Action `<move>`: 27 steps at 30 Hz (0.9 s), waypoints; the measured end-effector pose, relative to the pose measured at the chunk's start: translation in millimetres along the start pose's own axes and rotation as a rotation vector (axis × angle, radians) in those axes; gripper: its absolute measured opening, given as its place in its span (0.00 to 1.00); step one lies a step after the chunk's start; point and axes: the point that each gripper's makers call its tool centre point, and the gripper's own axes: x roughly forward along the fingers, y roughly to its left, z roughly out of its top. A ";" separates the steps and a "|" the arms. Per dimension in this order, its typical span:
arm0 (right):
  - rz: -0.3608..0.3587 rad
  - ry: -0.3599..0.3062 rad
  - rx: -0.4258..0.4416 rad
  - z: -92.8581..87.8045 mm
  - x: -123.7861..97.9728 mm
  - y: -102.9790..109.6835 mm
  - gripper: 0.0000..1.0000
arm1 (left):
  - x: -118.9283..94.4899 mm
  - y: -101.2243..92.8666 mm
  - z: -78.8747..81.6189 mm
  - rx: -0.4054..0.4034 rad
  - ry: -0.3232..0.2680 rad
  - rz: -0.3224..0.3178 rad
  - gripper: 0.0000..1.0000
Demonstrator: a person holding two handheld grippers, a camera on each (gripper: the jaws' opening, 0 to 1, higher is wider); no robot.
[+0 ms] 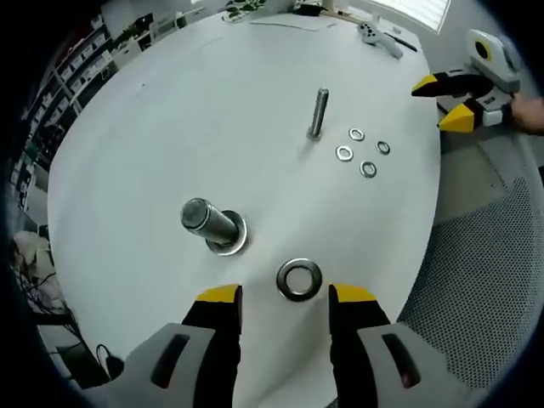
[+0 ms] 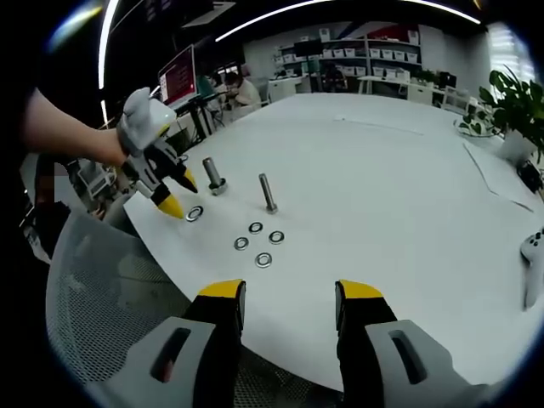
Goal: Place the washer onto the threaded stud by aligning its center hole with the stud, sliding it down to the base, and recovering from edge contact or off-axis alignment until the washer reaches the visible bottom stop.
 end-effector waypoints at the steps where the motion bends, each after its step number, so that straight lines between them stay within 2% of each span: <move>1: 0.001 0.001 0.001 -0.2 0.0 0.2 0.45 | 0.6 -1.3 0.0 0.001 -0.001 0.000 0.39; 6: 0.001 0.002 -0.002 -0.7 0.0 0.4 0.45 | 2.3 -3.4 2.7 -0.001 -0.018 0.009 0.40; 15: 0.003 0.000 -0.004 -0.6 -0.4 1.3 0.44 | 7.6 -9.4 2.9 0.001 -0.010 -0.005 0.35; 21: 0.004 0.004 -0.005 -1.4 -0.8 1.8 0.44 | 8.4 -9.3 -4.9 0.033 0.032 -0.005 0.33; 27: 0.003 -0.001 0.000 -1.0 -0.9 1.5 0.44 | 9.9 -10.0 -2.3 0.040 0.025 -0.006 0.33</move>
